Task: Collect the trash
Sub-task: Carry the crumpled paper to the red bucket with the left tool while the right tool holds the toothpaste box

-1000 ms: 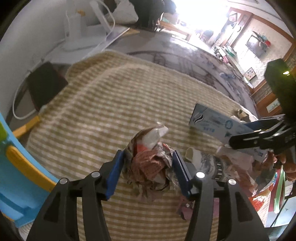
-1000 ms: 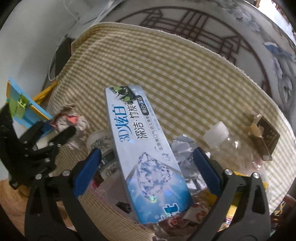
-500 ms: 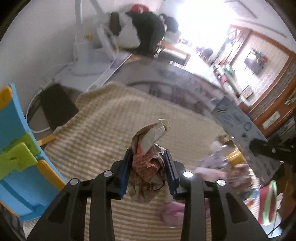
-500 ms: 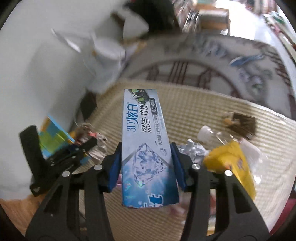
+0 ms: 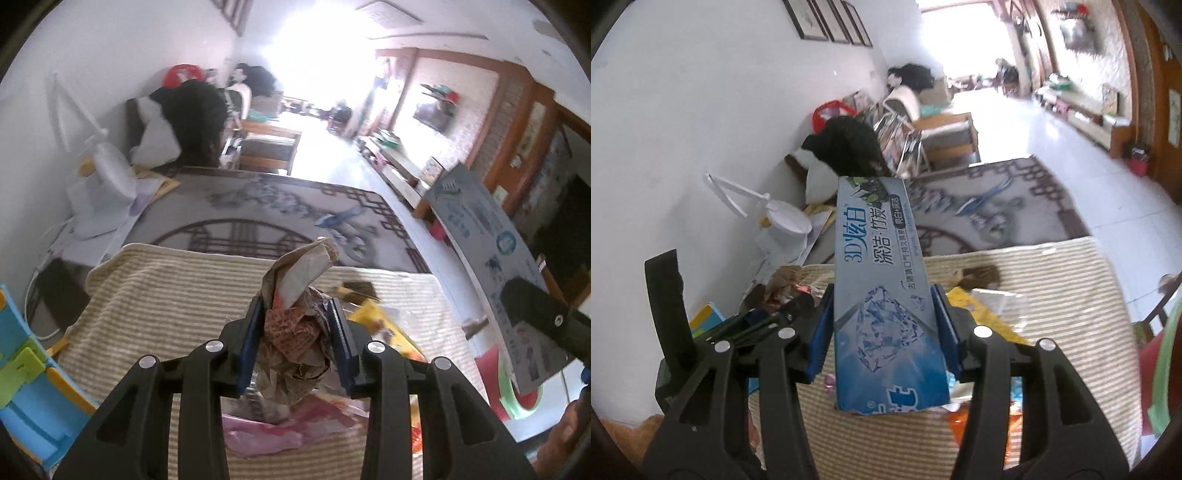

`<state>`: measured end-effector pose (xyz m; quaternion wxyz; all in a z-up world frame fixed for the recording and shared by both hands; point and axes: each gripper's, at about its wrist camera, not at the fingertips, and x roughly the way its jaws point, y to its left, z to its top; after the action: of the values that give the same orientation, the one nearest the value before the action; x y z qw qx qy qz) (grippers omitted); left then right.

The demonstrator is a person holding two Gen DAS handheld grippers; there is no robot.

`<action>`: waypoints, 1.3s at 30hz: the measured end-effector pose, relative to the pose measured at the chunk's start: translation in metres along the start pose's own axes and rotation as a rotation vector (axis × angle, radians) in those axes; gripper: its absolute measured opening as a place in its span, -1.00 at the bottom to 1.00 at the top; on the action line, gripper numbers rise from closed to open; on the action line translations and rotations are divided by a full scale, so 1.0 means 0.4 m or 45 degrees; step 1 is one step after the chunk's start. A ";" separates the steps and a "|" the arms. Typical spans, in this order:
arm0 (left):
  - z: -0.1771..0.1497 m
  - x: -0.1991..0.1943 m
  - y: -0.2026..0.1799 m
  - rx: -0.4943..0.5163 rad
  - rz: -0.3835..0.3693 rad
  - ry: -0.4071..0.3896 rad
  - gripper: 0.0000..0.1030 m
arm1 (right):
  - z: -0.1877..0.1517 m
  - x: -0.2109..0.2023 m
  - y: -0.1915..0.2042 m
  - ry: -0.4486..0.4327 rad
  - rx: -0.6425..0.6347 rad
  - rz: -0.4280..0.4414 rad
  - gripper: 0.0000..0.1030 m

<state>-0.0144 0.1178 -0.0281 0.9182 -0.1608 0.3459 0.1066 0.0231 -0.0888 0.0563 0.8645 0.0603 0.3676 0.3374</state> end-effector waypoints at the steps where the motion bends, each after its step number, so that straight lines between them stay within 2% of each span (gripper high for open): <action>1: -0.004 -0.002 -0.014 0.012 -0.006 0.004 -0.35 | -0.004 -0.012 -0.004 -0.011 0.001 -0.009 -0.05; 6: -0.018 -0.013 -0.071 0.071 -0.015 0.005 -0.34 | -0.023 -0.065 -0.036 -0.071 0.015 -0.049 -0.05; 14: -0.043 -0.020 -0.140 0.103 0.011 0.016 -0.34 | -0.042 -0.101 -0.085 -0.069 0.043 -0.048 -0.05; 30: -0.097 -0.032 -0.304 0.082 0.101 0.025 -0.33 | -0.026 -0.163 -0.223 -0.038 0.010 0.052 -0.05; 39: -0.125 -0.030 -0.404 0.089 0.103 0.038 -0.32 | -0.027 -0.223 -0.318 -0.043 0.017 0.056 -0.05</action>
<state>-0.0040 -0.0512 -0.0197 0.9130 -0.1159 0.3692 0.1289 0.0396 -0.2436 0.0569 0.8625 0.0800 0.3538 0.3528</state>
